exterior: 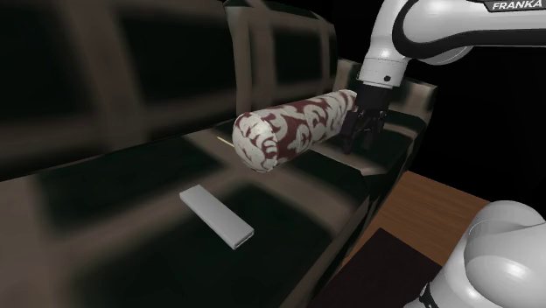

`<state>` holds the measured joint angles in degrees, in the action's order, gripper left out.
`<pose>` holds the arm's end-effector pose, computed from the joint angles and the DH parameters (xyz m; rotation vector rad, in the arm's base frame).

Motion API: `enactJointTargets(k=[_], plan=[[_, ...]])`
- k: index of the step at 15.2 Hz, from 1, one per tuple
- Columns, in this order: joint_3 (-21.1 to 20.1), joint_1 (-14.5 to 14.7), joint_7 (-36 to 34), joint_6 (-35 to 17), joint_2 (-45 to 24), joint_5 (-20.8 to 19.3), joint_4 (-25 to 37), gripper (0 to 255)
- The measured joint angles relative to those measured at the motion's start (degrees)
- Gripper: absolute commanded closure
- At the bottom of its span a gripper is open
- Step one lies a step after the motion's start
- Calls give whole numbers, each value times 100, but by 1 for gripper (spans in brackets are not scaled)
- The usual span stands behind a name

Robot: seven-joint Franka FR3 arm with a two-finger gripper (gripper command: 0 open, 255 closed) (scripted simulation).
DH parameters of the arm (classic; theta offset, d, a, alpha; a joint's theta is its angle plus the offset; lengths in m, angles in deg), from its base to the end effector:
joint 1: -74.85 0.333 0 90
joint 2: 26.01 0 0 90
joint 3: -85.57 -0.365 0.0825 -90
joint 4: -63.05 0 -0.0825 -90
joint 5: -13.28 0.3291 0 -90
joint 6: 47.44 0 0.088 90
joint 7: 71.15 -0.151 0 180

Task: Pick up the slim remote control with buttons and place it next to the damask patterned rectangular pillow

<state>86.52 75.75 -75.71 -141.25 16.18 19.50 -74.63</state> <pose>0.2351 0.0140 0.5570 -3.0204 0.1282 0.0520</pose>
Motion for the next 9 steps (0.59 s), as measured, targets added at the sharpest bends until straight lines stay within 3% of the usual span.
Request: enactJointTargets(k=[2,9], plan=[[-55,22,-55,-33,-45,29,22,0],[-857,317,-844,-665,-713,383,201,0]])
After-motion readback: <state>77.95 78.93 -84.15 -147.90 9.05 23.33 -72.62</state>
